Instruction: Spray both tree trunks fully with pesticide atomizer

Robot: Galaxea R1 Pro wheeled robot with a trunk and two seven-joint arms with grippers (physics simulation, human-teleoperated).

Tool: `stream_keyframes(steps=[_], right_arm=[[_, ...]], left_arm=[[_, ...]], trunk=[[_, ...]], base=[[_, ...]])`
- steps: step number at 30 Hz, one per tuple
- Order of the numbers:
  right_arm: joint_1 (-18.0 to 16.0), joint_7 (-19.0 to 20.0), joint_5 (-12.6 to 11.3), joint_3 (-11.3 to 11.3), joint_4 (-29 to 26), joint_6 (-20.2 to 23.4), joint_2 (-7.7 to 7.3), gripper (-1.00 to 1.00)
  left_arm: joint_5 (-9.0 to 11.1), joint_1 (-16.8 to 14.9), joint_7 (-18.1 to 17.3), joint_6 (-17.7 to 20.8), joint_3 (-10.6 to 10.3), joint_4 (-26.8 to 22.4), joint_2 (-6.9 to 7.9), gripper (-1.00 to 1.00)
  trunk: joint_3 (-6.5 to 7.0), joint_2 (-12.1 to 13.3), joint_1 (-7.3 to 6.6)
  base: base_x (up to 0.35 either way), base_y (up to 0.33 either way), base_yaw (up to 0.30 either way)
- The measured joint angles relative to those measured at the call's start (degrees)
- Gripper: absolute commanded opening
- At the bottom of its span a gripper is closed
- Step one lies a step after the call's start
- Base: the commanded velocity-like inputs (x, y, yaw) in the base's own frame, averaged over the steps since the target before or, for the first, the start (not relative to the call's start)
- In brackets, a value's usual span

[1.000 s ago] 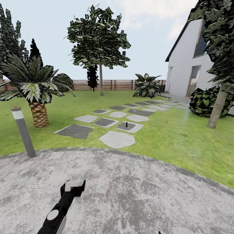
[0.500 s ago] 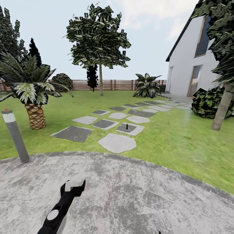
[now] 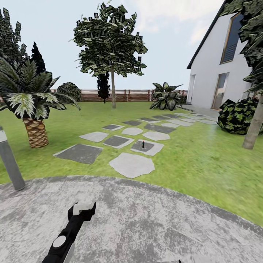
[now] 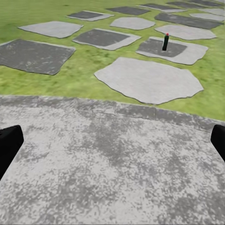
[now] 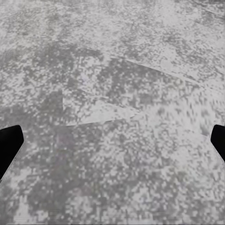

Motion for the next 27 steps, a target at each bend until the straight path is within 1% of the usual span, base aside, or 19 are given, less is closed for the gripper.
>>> stream_keyframes(steps=[27], right_arm=[[0.0, 0.01, 0.0, 0.0, -0.05, 0.0, 0.08, 1.0]], left_arm=[[0.0, 0.0, 0.0, 0.0, 0.0, 0.0, 0.0, 1.0]], trunk=[[0.0, 0.0, 0.0]], base=[[0.335, 0.0, 0.0]])
